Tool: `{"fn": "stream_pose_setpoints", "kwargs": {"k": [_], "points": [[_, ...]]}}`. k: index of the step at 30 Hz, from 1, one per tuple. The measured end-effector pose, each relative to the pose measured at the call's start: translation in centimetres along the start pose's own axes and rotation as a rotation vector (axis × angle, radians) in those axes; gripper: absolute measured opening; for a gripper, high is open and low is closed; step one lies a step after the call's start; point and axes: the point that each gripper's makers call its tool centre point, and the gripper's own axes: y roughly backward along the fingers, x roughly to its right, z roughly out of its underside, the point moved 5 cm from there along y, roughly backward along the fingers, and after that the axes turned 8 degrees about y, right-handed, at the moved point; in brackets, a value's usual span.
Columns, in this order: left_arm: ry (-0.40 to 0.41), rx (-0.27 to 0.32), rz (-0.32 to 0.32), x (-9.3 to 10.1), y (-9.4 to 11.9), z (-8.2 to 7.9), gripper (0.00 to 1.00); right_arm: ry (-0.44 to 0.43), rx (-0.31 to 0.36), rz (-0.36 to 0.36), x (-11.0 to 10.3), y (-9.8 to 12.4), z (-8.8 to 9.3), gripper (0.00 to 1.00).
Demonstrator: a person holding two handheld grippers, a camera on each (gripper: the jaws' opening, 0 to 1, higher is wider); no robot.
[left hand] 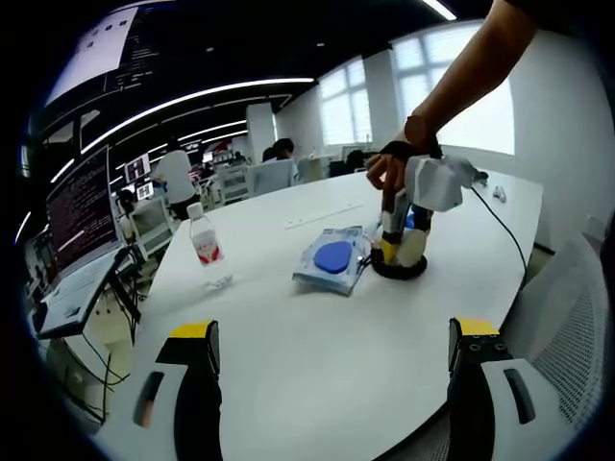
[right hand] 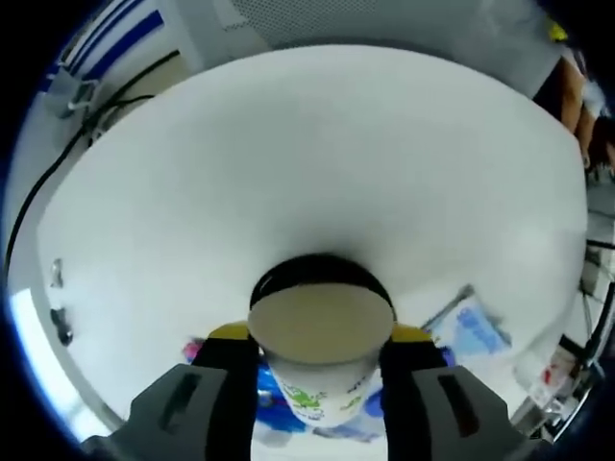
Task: Arrange the tabletop items into an orderly group along one side of the table until the central work area is clear of visible clutter.
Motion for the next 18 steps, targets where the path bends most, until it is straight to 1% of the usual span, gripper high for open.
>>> {"fn": "stream_pose_setpoints", "kwargs": {"k": [1, 2, 4, 6, 8, 10, 13, 17, 18], "points": [[0.0, -0.001, 0.001, 0.0, 0.0, 0.0, 1.0, -0.008, -0.002, 0.0, 0.1, 0.2, 0.1, 0.46], [-0.001, -0.003, 0.0, 0.0, 0.0, 0.0, 1.0, -0.034, 0.001, 0.023, 0.4, 0.5, 0.3, 0.46], [0.003, -0.001, 0.0, 0.0, 0.0, 0.0, 1.0, -0.071, 0.01, 0.046, 0.8, 1.0, 0.5, 0.45], [0.015, 0.0, -0.004, -0.2, 0.1, 0.0, 1.0, -0.075, 0.006, 0.059, 1.0, 1.3, 0.7, 0.45], [0.031, 0.011, -0.007, -0.4, 0.1, -0.1, 1.0, -0.101, 0.015, 0.073, 1.2, 1.6, 0.8, 0.45], [0.029, 0.01, -0.003, -0.2, 0.1, -0.1, 1.0, -0.131, 0.02, 0.092, 1.5, 1.9, 0.9, 0.45], [0.021, 0.009, -0.001, -0.1, 0.1, -0.1, 1.0, -0.218, 0.031, 0.143, 2.2, 2.4, 1.3, 0.44], [0.024, 0.01, 0.0, -0.1, 0.1, -0.1, 1.0, -0.228, 0.036, 0.152, 2.5, 2.6, 1.3, 0.43], [0.024, 0.009, 0.001, -0.1, 0.1, -0.1, 1.0, -0.243, 0.042, 0.161, 2.7, 2.7, 1.3, 0.43]]}}
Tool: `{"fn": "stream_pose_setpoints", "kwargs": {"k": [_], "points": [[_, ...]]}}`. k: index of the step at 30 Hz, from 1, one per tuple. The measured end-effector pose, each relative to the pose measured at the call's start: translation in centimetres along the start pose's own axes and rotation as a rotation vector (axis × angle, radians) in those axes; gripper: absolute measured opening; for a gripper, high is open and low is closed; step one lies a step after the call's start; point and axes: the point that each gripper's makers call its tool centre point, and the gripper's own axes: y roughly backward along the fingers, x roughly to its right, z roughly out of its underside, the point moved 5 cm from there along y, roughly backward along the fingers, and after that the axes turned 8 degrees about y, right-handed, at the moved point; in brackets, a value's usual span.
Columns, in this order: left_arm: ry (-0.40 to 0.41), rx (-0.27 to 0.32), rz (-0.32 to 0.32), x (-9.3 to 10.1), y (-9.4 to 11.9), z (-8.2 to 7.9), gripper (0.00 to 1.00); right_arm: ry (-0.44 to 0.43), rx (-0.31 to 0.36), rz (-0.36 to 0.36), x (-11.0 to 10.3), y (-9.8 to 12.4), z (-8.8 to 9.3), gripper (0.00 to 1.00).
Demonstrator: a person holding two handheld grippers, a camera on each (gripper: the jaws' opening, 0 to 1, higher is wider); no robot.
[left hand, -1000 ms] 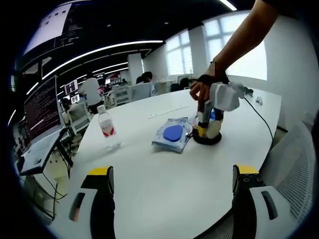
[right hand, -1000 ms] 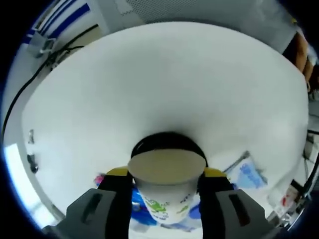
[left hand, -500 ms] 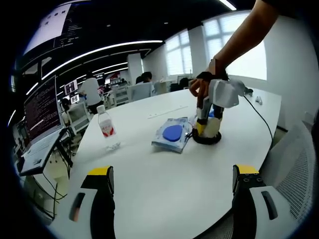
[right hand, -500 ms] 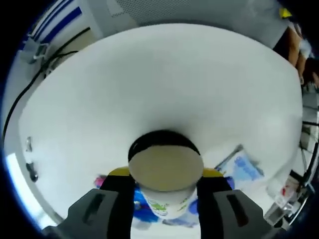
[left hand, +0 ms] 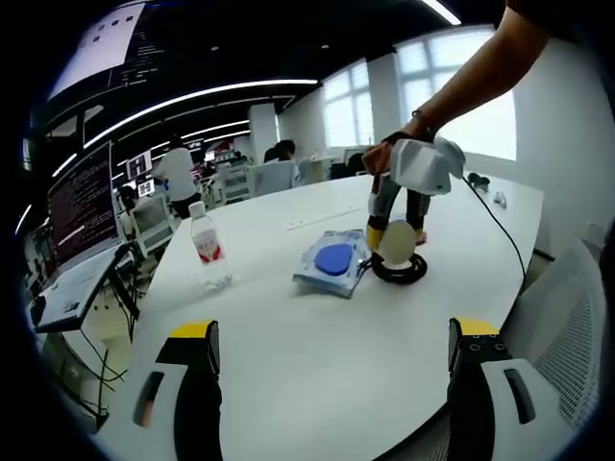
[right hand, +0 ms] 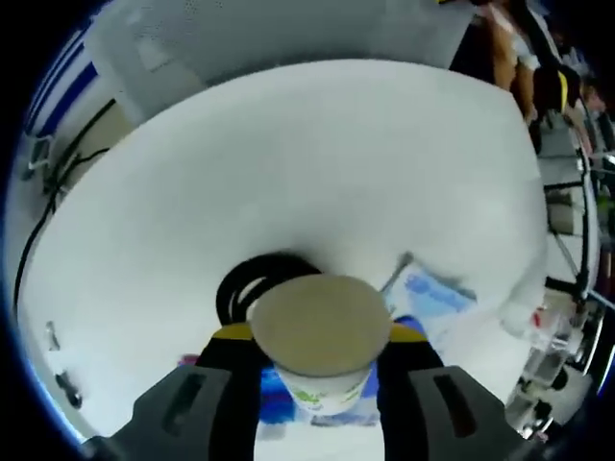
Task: Arrange the tabletop items into an orderly group along one side of the table until the central work area is clear of visible clutter.
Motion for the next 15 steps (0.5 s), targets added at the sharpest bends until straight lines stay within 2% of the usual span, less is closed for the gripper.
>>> {"fn": "stream_pose_setpoints", "kwargs": {"k": [9, 15], "points": [[-0.003, -0.005, 0.003, 0.1, 0.0, 0.0, 1.0, -0.3, 0.079, 0.197, 3.5, 1.3, 0.7, 0.42], [-0.001, -0.006, 0.004, 0.1, -0.1, 0.0, 1.0, -0.443, 0.116, 0.28, 4.8, 2.1, 1.4, 0.42]]}}
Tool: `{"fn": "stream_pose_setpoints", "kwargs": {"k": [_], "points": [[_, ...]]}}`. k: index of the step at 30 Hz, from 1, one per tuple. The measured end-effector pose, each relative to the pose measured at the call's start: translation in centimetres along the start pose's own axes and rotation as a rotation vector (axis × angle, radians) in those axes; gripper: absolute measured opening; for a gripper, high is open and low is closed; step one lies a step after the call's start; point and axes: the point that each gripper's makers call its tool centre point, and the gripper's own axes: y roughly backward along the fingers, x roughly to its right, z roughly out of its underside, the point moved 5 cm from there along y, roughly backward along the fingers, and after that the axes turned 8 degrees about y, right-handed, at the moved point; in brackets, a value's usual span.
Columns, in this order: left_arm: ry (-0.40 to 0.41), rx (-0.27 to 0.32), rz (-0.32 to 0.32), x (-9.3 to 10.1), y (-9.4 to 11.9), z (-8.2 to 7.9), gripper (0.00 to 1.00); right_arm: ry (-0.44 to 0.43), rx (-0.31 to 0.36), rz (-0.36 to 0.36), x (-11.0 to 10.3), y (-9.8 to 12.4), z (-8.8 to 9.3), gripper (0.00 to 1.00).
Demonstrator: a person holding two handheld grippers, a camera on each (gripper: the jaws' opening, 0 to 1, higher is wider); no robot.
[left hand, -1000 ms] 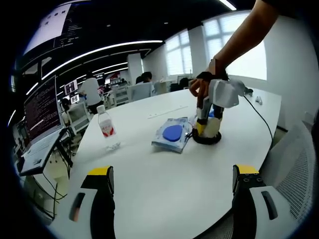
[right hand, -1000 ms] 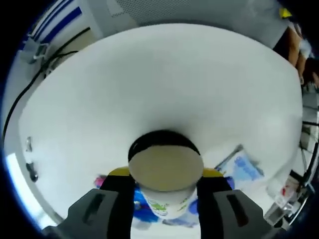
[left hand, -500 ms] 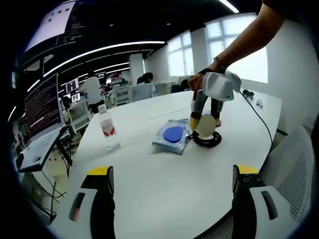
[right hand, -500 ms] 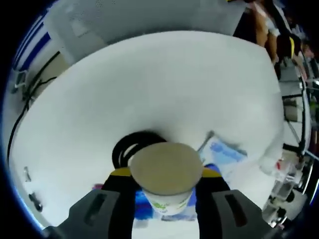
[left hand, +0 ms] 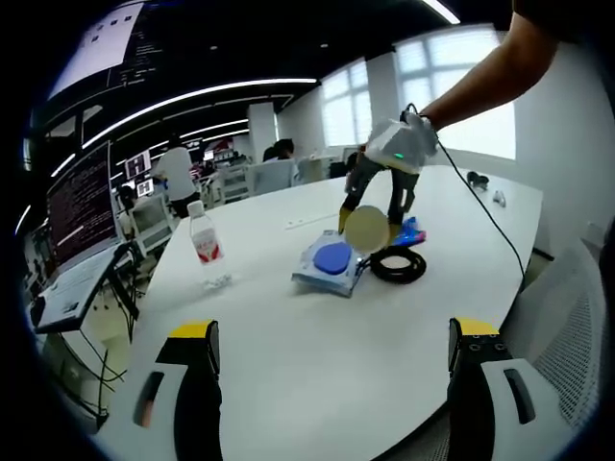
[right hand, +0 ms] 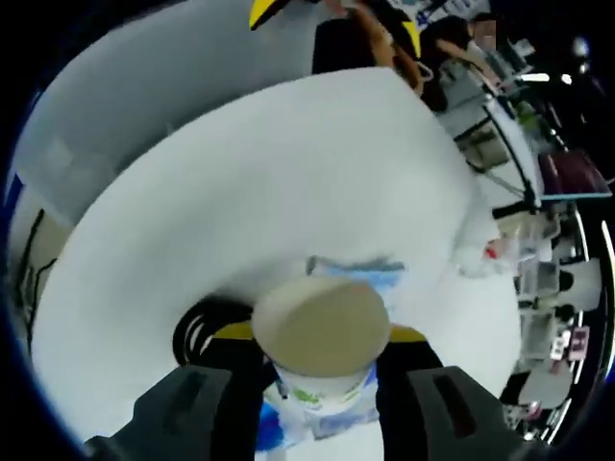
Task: Arrange the tabletop items into an orderly group along one side of the table until the central work area is clear of visible clutter.
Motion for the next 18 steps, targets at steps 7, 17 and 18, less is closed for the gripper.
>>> {"fn": "stream_pose_setpoints", "kwargs": {"k": [7, 17, 18], "points": [[-0.002, -0.001, -0.003, -0.1, 0.0, 0.0, 1.0, -0.127, 0.046, 0.063, 0.6, -0.3, -0.3, 0.42], [0.012, 0.004, -0.006, -0.2, 0.0, -0.1, 1.0, -0.37, 0.155, 0.219, 2.8, 0.2, -0.5, 0.41], [0.015, 0.007, -0.005, -0.2, 0.0, -0.1, 1.0, -0.389, 0.161, 0.231, 3.0, 0.3, -0.5, 0.41]]}}
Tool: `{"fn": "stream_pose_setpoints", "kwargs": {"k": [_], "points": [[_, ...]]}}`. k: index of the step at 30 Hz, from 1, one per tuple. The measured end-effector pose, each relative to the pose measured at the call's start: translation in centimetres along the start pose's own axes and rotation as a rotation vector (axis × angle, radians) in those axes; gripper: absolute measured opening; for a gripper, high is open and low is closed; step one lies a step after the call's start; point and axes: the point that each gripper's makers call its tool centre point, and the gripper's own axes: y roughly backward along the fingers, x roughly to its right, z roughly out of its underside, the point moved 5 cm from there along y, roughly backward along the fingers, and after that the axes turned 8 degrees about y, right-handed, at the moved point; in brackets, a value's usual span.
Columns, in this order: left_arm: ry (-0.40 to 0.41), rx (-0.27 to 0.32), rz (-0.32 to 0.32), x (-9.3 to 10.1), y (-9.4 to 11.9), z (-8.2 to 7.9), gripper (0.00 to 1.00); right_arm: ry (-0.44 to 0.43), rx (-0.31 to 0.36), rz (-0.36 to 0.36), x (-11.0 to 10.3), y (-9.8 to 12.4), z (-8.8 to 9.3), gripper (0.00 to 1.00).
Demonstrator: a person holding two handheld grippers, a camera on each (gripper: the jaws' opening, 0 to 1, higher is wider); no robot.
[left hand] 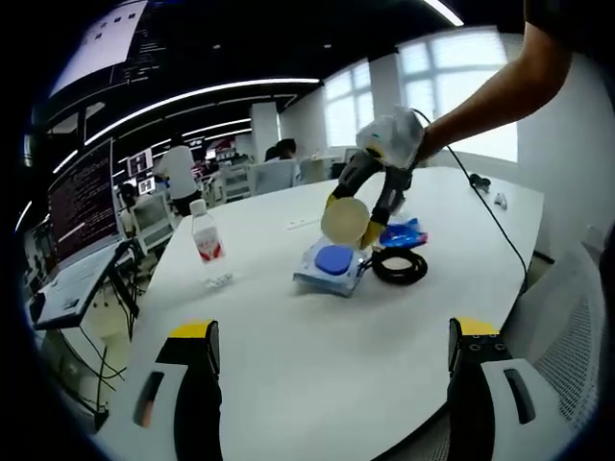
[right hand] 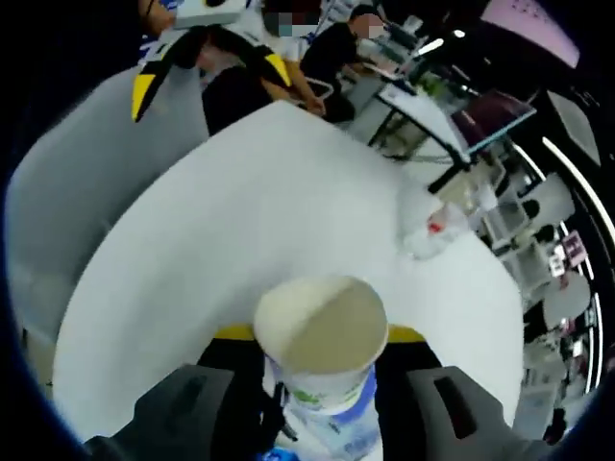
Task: Arrange the tabletop items into an orderly group along one side of the table until the central work area is clear of visible clutter.
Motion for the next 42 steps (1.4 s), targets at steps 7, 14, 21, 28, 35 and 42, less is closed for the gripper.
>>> {"fn": "stream_pose_setpoints", "kwargs": {"k": [7, 14, 21, 28, 35, 42], "points": [[0.011, 0.005, -0.004, -0.1, 0.0, -0.1, 1.0, -0.2, 0.1, 0.097, 1.5, -0.1, -0.7, 0.41], [0.004, -0.005, 0.004, 0.0, 0.0, 0.0, 1.0, -0.397, 0.181, 0.162, 2.4, -0.8, -0.9, 0.41], [0.001, -0.009, 0.005, 0.1, 0.0, 0.0, 1.0, -0.565, 0.261, 0.226, 3.5, -1.4, -1.0, 0.41], [0.0, -0.012, 0.004, 0.1, -0.1, 0.1, 1.0, -0.69, 0.336, 0.298, 5.5, -2.0, -1.6, 0.41], [0.0, -0.016, 0.004, 0.1, -0.1, 0.2, 1.0, -0.763, 0.371, 0.34, 7.2, -3.4, -2.0, 0.4], [0.005, -0.015, 0.002, 0.0, -0.1, 0.2, 1.0, -0.812, 0.381, 0.368, 8.3, -4.9, -2.2, 0.4]]}}
